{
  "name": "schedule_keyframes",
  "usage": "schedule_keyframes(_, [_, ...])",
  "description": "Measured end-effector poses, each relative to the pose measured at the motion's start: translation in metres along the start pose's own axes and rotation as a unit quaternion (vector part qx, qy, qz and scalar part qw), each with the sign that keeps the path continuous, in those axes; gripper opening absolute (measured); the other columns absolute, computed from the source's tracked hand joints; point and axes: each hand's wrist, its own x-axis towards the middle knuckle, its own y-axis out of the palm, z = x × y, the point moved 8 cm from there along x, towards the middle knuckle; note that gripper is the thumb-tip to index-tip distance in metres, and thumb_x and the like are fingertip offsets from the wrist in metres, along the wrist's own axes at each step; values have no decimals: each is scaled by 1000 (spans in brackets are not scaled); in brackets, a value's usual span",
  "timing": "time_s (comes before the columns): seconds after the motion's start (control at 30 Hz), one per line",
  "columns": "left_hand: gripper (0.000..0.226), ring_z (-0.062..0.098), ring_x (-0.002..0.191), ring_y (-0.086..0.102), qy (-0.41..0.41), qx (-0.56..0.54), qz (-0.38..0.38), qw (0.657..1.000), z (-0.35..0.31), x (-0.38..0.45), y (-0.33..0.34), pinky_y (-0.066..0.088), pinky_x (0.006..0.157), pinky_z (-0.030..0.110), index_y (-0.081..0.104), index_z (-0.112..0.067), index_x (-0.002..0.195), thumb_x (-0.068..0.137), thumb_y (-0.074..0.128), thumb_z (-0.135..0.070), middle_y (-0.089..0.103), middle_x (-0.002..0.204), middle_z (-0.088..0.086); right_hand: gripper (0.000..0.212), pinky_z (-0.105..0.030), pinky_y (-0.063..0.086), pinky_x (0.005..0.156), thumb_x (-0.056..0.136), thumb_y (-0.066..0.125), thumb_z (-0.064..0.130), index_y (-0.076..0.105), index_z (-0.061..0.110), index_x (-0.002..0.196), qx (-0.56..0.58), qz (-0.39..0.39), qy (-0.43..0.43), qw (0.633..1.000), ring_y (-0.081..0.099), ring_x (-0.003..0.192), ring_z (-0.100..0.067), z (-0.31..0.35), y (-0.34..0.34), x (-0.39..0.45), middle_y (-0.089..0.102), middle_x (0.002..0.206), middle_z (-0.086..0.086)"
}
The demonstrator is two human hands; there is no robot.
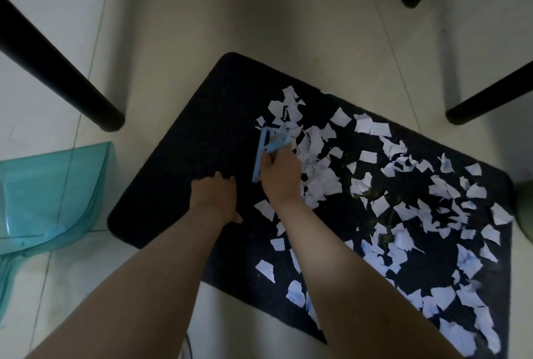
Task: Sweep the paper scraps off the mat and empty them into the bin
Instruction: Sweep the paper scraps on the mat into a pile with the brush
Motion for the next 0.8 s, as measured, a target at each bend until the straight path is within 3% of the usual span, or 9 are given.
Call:
schedule_keyframes(0.17, [49, 15, 91, 63, 11, 2, -38, 999, -3, 4, -11, 39, 65, 27, 63, -21, 104, 72, 71, -58, 64, 104, 0, 24, -32, 56, 70, 94, 48, 9, 45, 10, 118, -32, -115, 74, 990, 59, 70, -12, -27, -53, -15, 60, 86, -4])
schedule_keyframes(0.27, [39, 12, 72, 54, -8, -28, -43, 999, -4, 12, -25, 40, 67, 26, 51, -18, 69, 80, 68, -51, 58, 79, -3, 21, -42, 58, 70, 91, 51, 10, 50, 9, 113, 74, -139, 46, 986, 64, 70, -18, -14, -63, -17, 63, 83, -7])
schedule_keyframes(0.3, [36, 13, 76, 56, -12, -43, -49, 998, -5, 16, -30, 42, 70, 27, 56, -17, 74, 81, 67, -51, 58, 82, -1, 18, -45, 58, 70, 91, 52, 10, 51, 11, 109, 109, -133, 35, 985, 66, 72, -22, -5, -61, -14, 64, 81, -7])
schedule_keyframes(0.37, [50, 19, 106, 55, -19, -71, -68, 995, -6, 23, -42, 46, 84, 32, 60, -15, 113, 80, 67, -52, 57, 115, 5, 14, -44, 58, 72, 91, 53, 12, 51, 14, 105, 146, -110, 12, 983, 67, 75, -22, 15, -48, 1, 65, 82, -6])
schedule_keyframes(0.47, [108, 29, 139, 27, -28, -98, -28, 994, -7, 37, -36, 36, 106, 44, 18, -15, 151, 69, 72, -60, 20, 152, 12, 14, -44, 58, 75, 91, 57, 14, 49, 15, 102, 164, -69, -22, 984, 66, 84, -17, 38, -17, 34, 63, 90, -1])
schedule_keyframes(0.53, [127, 31, 146, 11, -27, -82, 14, 996, -8, 45, -25, 30, 112, 47, -3, -15, 154, 65, 74, -63, -2, 159, 11, 16, -47, 58, 73, 90, 59, 14, 48, 13, 103, 138, -33, -36, 989, 66, 85, -22, 45, 4, 57, 62, 91, -6])
schedule_keyframes(0.6, [132, 31, 147, 8, -23, -49, 16, 998, -9, 49, -19, 30, 112, 47, -8, -14, 153, 64, 75, -63, -6, 160, 11, 18, -49, 58, 71, 90, 60, 14, 49, 9, 103, 98, -2, -15, 995, 66, 83, -26, 38, 16, 78, 60, 85, -6])
schedule_keyframes(0.7, [128, 31, 142, 23, -24, -22, 11, 999, -9, 50, -22, 36, 107, 44, 1, -14, 154, 62, 76, -63, 8, 157, 13, 23, -48, 58, 70, 88, 61, 14, 50, 8, 108, 29, 12, 16, 999, 66, 81, -27, 22, 5, 95, 61, 85, -9])
schedule_keyframes(0.8, [111, 27, 126, 44, -20, -4, 6, 1000, -9, 52, -30, 44, 95, 39, 22, -14, 148, 63, 74, -64, 33, 144, 10, 17, -45, 58, 70, 84, 60, 10, 44, 13, 86, -45, 18, 19, 999, 66, 80, -28, 15, -18, 96, 64, 89, -14])
